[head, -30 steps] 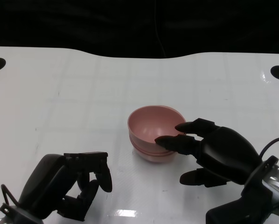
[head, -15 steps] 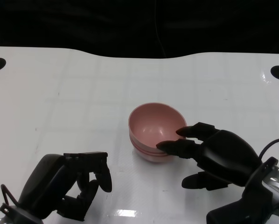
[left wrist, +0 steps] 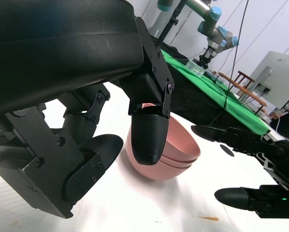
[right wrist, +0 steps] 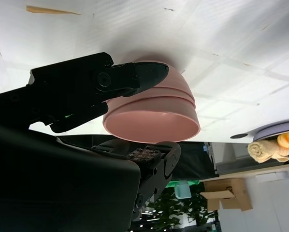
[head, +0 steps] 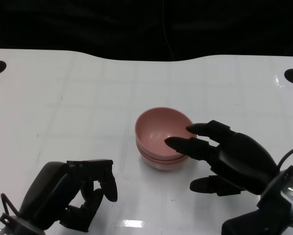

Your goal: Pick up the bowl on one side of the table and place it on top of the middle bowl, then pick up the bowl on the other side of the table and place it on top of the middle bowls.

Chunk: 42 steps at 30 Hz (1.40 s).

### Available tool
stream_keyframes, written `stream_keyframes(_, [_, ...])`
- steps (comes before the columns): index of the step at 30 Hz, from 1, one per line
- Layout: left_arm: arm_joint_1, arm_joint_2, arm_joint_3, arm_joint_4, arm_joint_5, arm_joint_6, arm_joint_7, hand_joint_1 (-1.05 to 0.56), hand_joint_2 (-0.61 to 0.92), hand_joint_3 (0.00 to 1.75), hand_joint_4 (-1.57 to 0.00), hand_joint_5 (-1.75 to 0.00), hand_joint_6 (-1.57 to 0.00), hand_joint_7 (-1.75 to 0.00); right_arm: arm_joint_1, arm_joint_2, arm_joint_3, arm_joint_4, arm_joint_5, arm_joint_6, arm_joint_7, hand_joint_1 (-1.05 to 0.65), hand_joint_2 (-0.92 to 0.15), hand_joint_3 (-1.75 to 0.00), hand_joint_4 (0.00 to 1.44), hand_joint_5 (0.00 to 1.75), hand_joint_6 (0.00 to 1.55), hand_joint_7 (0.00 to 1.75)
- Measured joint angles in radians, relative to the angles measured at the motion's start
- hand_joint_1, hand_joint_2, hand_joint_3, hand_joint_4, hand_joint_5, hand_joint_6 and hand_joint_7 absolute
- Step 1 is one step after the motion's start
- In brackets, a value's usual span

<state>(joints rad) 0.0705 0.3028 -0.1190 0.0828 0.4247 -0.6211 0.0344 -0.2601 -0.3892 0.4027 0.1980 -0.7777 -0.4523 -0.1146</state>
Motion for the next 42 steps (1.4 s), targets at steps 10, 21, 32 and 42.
stream_keyframes(10, [-0.001,0.000,0.000,0.000,0.001,0.001,0.000,-0.07,0.24,1.51,-0.87,-1.68,-0.81,-1.46,0.115,-0.006,-0.085,-0.101,0.067,-0.010,-0.007,-0.39,-0.91,-0.08,0.16,0.82,0.59,0.15])
stream_keyframes(21, [-0.001,0.001,0.000,-0.002,0.000,0.005,-0.002,-0.07,0.23,1.54,-0.88,-1.68,-0.82,-1.45,0.325,0.012,-0.198,-0.319,0.245,0.067,0.060,-0.04,-0.88,-0.01,0.92,1.04,1.11,0.29])
stream_keyframes(32, [-0.001,0.006,0.002,0.004,-0.001,0.000,-0.002,-0.04,0.24,1.52,-0.88,-1.68,-0.81,-1.46,0.389,0.037,-0.220,-0.353,0.383,0.068,0.127,0.19,-0.16,-1.52,0.93,1.71,1.05,1.08])
stream_keyframes(42, [0.000,0.009,0.003,0.014,-0.006,-0.013,-0.002,-0.04,0.24,1.53,-0.88,-1.67,-0.82,-1.45,0.333,0.036,-0.229,-0.247,0.384,0.024,0.160,0.24,-0.11,-1.57,0.98,1.71,0.99,1.32])
